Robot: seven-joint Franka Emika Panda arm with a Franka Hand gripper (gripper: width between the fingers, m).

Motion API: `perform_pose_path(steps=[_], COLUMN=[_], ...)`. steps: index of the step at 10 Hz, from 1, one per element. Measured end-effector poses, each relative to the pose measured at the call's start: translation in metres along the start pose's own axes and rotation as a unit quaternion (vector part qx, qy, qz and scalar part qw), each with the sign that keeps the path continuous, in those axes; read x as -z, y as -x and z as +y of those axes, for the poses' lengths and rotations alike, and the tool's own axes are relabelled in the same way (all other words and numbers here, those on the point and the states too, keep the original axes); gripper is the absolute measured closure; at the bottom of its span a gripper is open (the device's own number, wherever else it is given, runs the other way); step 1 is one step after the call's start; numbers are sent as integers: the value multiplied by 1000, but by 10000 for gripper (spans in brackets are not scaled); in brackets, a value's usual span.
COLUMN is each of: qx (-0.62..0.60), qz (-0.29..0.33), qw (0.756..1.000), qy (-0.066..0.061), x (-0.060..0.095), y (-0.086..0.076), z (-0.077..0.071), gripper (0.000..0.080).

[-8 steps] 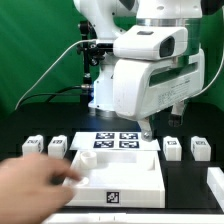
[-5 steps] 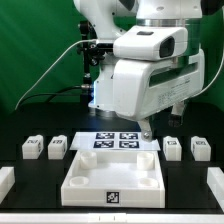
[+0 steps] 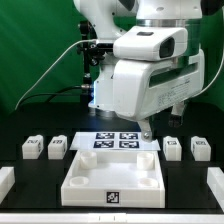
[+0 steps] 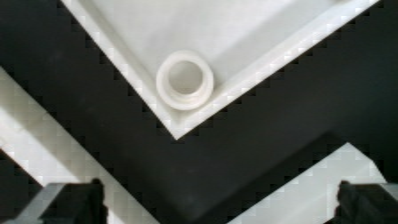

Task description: Assemble one leg

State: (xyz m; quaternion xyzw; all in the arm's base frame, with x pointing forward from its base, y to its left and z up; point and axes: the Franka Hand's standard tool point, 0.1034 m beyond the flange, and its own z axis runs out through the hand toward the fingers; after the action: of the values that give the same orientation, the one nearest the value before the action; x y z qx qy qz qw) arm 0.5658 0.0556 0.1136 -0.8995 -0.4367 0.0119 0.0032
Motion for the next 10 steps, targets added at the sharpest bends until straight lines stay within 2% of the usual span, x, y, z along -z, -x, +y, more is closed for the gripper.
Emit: perform_pose_path(steps=[2,3,4,6,7,8,10], qx=[35,87,170,295,332,367,364], qz=[0,-4,-6,5,-4,-5,-5], qw=[999,996,985,955,943,930,931], qy=[0,-3,-5,6,2,5,2], x=[-1,-6,-11,-33,-31,-31,-35], y=[3,15,35,75,76,75,78], z=[-4,-16,-30,-39,-37,-35,-36], gripper=[150,150,150,150,150,150,150])
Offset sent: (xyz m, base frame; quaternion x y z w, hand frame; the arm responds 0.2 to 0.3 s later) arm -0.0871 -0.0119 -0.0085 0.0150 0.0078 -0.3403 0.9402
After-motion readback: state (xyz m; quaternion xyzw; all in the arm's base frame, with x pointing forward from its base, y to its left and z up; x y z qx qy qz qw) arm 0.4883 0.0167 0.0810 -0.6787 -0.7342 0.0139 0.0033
